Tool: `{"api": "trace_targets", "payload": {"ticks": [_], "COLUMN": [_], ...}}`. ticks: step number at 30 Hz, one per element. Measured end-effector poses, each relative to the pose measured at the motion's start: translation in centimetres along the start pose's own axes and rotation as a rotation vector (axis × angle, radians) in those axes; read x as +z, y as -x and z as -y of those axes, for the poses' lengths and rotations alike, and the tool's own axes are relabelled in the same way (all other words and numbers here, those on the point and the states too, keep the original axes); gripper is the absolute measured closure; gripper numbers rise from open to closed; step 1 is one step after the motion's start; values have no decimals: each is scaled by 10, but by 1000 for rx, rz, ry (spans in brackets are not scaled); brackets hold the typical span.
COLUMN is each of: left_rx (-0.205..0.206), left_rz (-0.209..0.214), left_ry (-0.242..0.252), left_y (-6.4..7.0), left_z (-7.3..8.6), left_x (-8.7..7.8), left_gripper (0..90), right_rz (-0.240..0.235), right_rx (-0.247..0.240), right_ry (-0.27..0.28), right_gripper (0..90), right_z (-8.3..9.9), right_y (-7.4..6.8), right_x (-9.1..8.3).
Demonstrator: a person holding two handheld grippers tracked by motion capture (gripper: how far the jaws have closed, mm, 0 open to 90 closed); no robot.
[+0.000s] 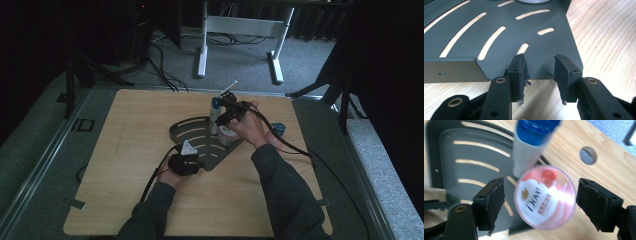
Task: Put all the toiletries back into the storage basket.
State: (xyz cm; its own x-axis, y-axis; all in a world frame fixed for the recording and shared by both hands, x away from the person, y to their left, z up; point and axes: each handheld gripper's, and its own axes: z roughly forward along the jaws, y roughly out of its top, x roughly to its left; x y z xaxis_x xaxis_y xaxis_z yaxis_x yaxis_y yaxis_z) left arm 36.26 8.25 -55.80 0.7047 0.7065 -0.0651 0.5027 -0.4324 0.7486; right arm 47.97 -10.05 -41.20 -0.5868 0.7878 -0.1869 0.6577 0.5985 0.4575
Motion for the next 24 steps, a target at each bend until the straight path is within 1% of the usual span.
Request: {"api": "trace_targets", "payload": {"ticks": [1,2,4,6,7,12,15,16,17,21,23,24], "left_rx": [0,0,1,1,1,1,0,0,0,-2,-1,-2], "left_rz": [0,0,0,-1,0,4,4,3,3,5,6,6], "left_ry": [0,0,0,0,0,1,3,4,4,4,4,3], "left_y": [0,0,0,0,0,0,0,0,0,-1,-1,-1], "left_z": [0,0,0,0,0,0,0,0,0,0,0,0], "left_x": [0,0,0,0,0,0,0,0,0,0,0,0], "left_gripper": [603,603,603,602,602,602,602,602,601,602,602,602], "right_rz": [-7,2,-6,-1,4,13,8,3,10,29,30,32], "right_rx": [2,6,9,11,10,-4,-11,-8,-6,-8,-5,-8], "right_ry": [1,3,8,10,9,19,19,19,18,13,15,14], "right_gripper": [232,235,237,240,251,251,252,252,254,254,254,254], "right_z": [2,3,7,9,11,16,18,19,23,30,31,34], "right_y": [2,4,8,11,12,16,18,20,25,33,35,39], "right_x": [-1,-2,-5,-7,-9,-19,-21,-22,-23,-25,-26,-28]}}
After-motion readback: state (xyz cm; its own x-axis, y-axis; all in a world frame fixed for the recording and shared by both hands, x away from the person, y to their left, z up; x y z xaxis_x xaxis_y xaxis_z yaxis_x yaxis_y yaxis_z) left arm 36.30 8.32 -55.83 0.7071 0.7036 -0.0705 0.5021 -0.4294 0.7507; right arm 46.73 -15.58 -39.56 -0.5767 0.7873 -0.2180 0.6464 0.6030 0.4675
